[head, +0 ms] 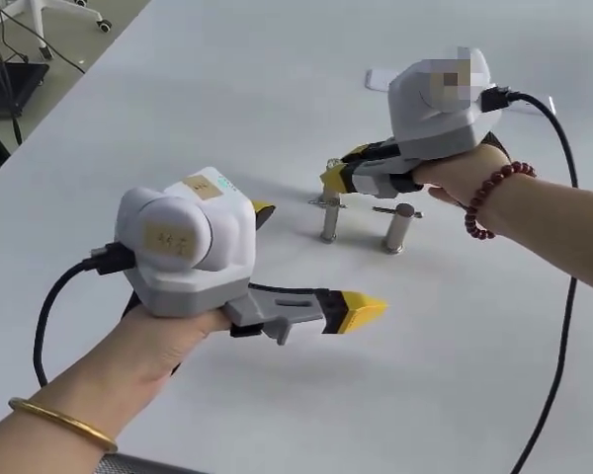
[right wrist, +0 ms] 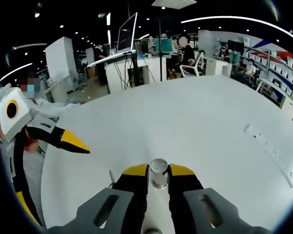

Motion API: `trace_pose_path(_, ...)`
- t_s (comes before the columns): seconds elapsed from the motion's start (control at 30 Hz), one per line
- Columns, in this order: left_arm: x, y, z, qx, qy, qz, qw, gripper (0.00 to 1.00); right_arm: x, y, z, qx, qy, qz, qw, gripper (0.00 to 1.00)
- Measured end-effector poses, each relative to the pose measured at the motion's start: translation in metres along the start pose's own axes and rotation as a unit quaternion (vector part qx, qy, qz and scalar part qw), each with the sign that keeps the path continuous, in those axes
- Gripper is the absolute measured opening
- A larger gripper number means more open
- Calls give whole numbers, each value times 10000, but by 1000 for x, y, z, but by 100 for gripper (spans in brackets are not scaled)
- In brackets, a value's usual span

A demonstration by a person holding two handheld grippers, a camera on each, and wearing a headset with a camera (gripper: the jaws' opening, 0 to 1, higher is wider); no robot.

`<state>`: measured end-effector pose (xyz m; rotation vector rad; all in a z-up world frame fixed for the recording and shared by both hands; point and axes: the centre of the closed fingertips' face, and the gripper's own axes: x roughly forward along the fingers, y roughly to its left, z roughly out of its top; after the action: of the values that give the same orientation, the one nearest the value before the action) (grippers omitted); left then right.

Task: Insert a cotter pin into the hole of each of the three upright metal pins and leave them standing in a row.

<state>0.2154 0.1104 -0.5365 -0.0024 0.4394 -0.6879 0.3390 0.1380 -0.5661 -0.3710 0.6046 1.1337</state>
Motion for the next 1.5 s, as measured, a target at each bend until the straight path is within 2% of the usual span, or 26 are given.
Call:
trace_pose_path(0.47, -1, 2, 0, -8, 12, 49, 10000, 94, 1, -2, -1, -258, 29, -75, 9996, 8)
trace_pose_path(0.67, -1, 1, 4, -52, -93, 27, 9999, 95, -2, -7, -2, -84, 66, -159, 9998, 7)
trace_pose_path(0.8, -2, 2, 4, -41, -90, 34, 9999, 95, -8, -12, -5, -110, 123, -241, 9996, 7)
trace_pose_path(1.03, -1, 1, 4, -14, -76, 16, 10000, 95, -26, -29, -16, 19, 174, -474, 9987, 7)
trace_pose_path(1.23, -1, 0, 4, 11, -82, 11, 10000, 95, -50, -44, -32, 238, 213, -713, 9969, 7)
trace_pose_path(1.5, -1, -4, 4, 73, -59, -19, 10000, 95, -81, -55, -51, 487, 264, -989, 9936, 7)
